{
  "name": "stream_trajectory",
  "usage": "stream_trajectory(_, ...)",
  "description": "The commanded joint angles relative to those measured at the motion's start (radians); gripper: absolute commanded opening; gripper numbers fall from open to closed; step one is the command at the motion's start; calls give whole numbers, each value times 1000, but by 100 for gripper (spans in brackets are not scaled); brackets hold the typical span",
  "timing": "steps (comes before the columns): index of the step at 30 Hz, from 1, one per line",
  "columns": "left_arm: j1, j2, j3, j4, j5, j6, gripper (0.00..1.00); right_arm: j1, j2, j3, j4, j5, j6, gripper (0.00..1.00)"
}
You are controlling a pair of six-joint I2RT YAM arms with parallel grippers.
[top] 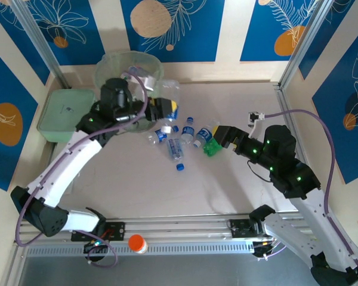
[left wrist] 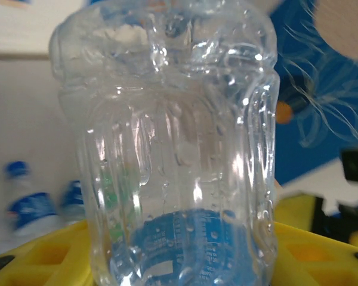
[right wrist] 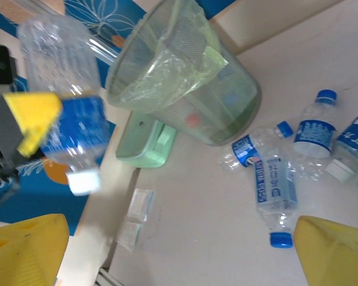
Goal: Put the plastic bottles in the bin
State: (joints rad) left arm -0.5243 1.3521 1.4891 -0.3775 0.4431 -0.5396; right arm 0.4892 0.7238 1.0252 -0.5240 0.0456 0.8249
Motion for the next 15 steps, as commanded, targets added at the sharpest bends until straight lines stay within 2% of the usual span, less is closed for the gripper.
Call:
stream_trajectory(1,50,38,133,-169,-167,44,38,-9,0,-18,-51,53,-42,97)
stream_trajectory(8,167,192,401,-337,-378,-12,36,-20,20,-88,-35,36,-22,96)
stream_trajectory(13,214,288,551,-399,-463,-70,33,-24,42,-88,-93,90,-35,95)
stream_trajectory(15,228,332,613,-417,-463,-80,32,-27,43,-87,-113,118,-42,95)
